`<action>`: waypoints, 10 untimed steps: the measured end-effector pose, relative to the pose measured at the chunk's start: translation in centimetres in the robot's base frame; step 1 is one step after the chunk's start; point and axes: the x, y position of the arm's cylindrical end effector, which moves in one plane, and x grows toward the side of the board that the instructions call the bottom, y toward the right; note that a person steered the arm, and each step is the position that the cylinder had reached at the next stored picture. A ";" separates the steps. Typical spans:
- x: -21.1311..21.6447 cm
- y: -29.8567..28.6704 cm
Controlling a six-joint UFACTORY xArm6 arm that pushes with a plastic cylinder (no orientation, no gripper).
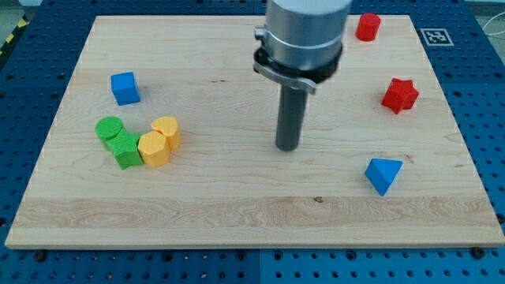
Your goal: Point your arm to blue cube
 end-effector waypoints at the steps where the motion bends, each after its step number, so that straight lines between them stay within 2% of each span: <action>1: -4.8 -0.4; 2: -9.6 1.5; 4: -17.9 -2.3; 5: -19.3 -7.4; 9: -18.2 -29.7; 10: -14.4 -30.2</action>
